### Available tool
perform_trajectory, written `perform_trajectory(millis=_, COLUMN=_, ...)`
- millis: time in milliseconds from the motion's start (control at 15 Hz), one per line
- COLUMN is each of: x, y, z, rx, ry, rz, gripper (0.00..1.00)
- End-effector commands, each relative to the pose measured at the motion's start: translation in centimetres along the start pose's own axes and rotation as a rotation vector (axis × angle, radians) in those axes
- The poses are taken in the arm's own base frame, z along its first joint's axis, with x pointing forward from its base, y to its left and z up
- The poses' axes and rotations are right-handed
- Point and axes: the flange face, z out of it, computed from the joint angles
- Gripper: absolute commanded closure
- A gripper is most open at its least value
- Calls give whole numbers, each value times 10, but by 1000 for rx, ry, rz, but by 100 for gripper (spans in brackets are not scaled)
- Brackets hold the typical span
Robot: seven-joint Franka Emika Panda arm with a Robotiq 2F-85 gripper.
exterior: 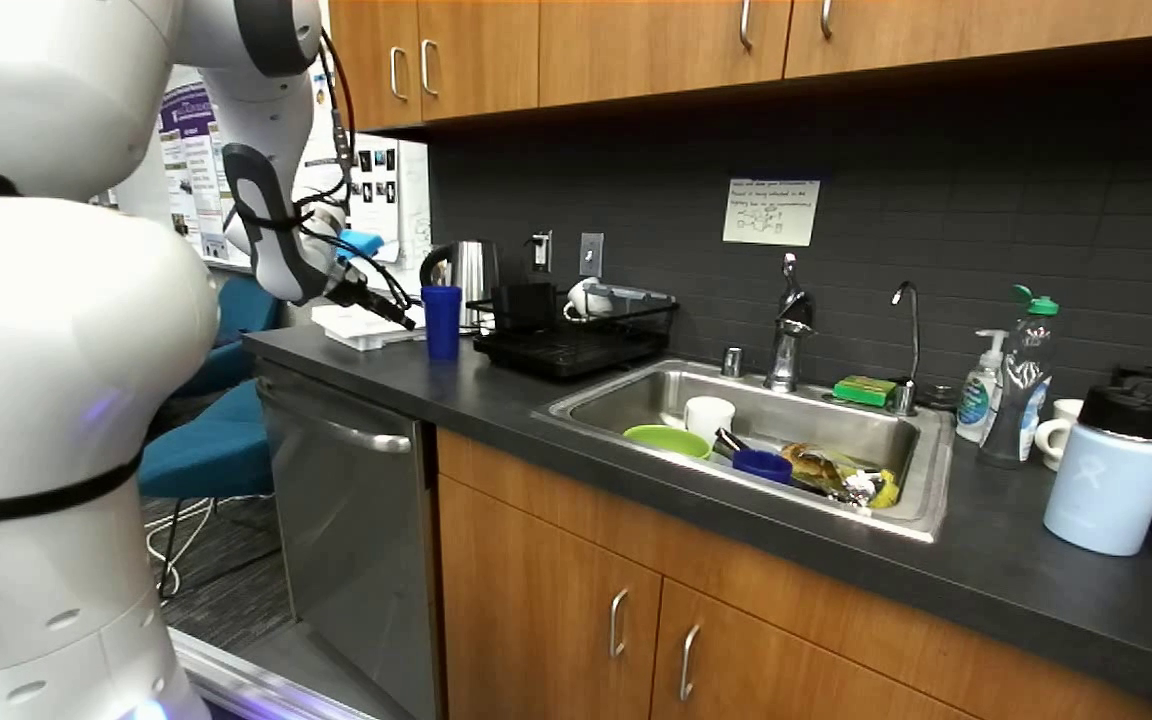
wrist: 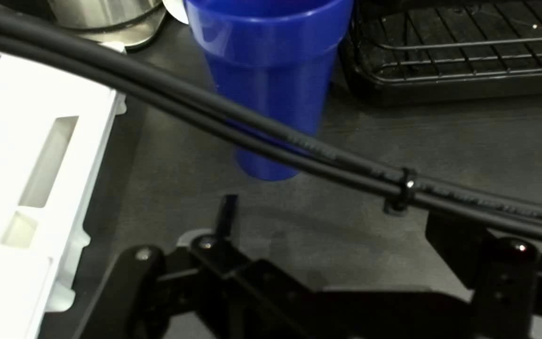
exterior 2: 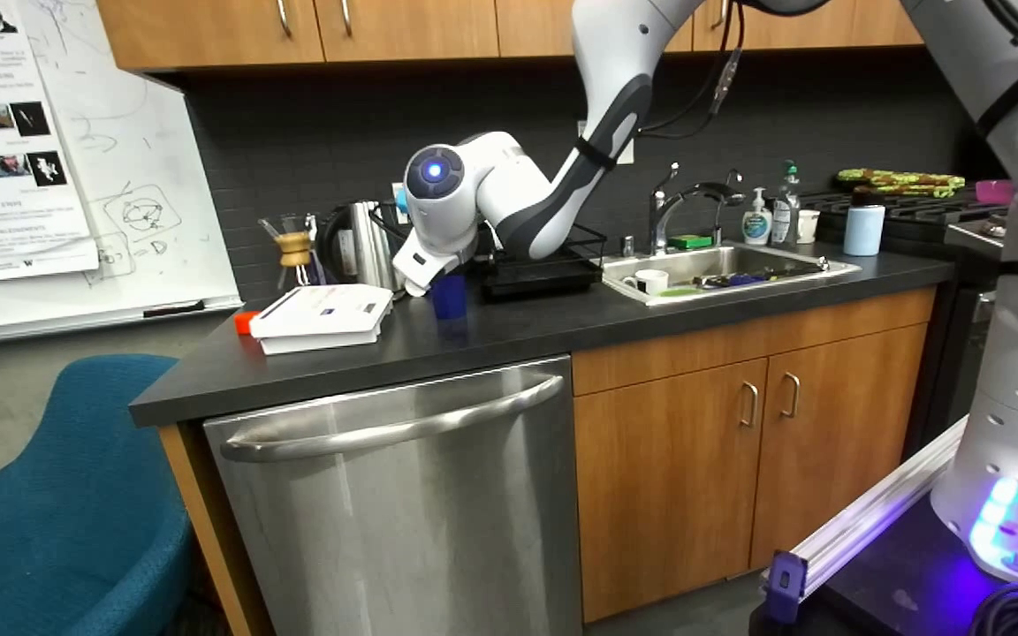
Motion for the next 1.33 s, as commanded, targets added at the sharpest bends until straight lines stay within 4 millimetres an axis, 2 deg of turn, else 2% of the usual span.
perform_trajectory(millis=0, x=-6, y=-5, z=-20, rx=-24, ry=107, rz=-29, gripper=0)
perform_trajectory(millis=267, x=-14, y=-14, z=-43, rx=0, ry=288, rz=-91, gripper=0)
perform_trajectory(millis=400, x=-24, y=-24, z=-58, rx=24, ry=360, rz=-109, gripper=0)
perform_trajectory(millis=733, x=-76, y=-60, z=-101, rx=82, ry=424, rz=-58, gripper=0)
perform_trajectory(millis=1000, x=-120, y=-91, z=-142, rx=105, ry=452, rz=82, gripper=0)
perform_trajectory(millis=1267, x=-142, y=-109, z=-173, rx=88, ry=534, rz=259, gripper=0)
